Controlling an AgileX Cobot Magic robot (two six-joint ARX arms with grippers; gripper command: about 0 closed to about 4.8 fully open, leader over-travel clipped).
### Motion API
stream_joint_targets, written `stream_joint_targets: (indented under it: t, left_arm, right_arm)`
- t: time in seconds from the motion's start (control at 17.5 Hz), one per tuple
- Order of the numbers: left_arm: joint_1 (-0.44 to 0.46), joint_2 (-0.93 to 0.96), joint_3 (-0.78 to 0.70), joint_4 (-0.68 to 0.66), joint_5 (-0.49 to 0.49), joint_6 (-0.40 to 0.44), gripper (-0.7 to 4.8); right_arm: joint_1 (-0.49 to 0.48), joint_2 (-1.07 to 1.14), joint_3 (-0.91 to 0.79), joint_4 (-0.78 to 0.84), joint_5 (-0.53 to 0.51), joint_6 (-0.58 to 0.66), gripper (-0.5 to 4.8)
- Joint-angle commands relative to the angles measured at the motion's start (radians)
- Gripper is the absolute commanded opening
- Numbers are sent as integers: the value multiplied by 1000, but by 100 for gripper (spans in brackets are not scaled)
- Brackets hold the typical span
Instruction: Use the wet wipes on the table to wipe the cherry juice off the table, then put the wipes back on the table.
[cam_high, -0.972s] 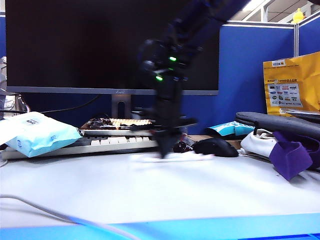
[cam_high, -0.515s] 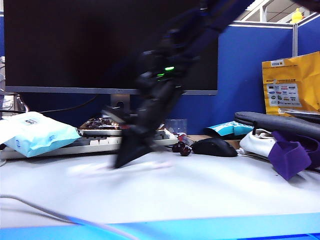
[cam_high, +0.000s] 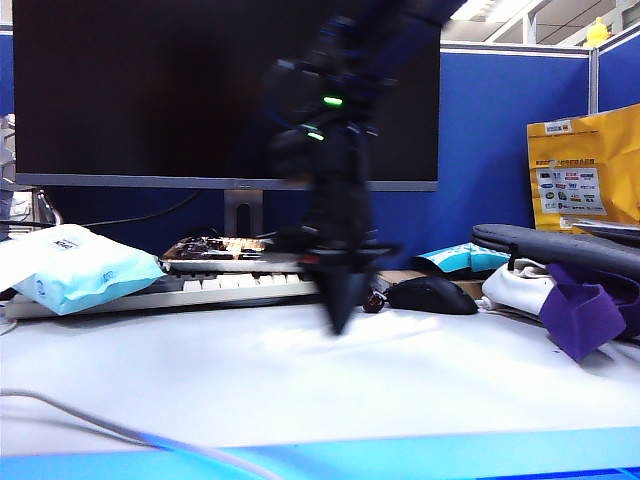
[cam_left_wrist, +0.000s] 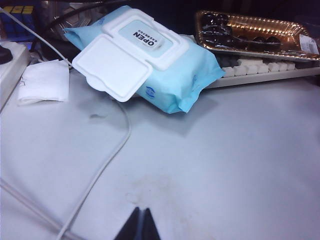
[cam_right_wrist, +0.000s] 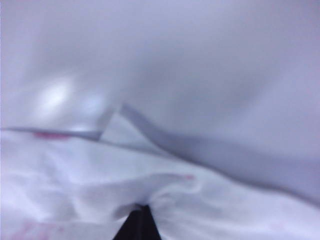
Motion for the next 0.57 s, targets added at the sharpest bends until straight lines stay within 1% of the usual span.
stream_joint_targets:
  t: [0.06, 0.17, 0.23, 0.29, 0.34, 0.4, 0.46, 0.51, 0.57]
  left_arm:
    - [0, -3, -6, -11, 3, 0, -4]
    - [0, -3, -6, -11, 3, 0, -4]
    - [0, -3, -6, -11, 3, 0, -4]
    - [0, -3, -6, -11, 3, 0, -4]
    - [0, -3, -6, -11, 3, 0, -4]
    - [0, -3, -6, -11, 3, 0, -4]
    - [0, -3, -6, -11, 3, 0, -4]
    - [0, -3, -6, -11, 3, 0, -4]
    - [0, -3, -6, -11, 3, 0, -4]
  right_arm:
    - [-58, 53, -25, 357, 68, 11, -1]
    - [-61, 53, -25, 481, -47, 2, -1]
    - [-60, 53, -24, 515, -134, 3, -1]
    - [-56, 53, -24, 513, -264, 26, -1]
    - [-47, 53, -25, 476, -390, 22, -1]
    - [-37, 53, -26, 453, -470, -8, -1]
    - [-26, 53, -26, 444, -530, -35, -1]
    - [-11, 53, -25, 450, -534, -40, -1]
    - [-4, 53, -24, 465, -473, -24, -1]
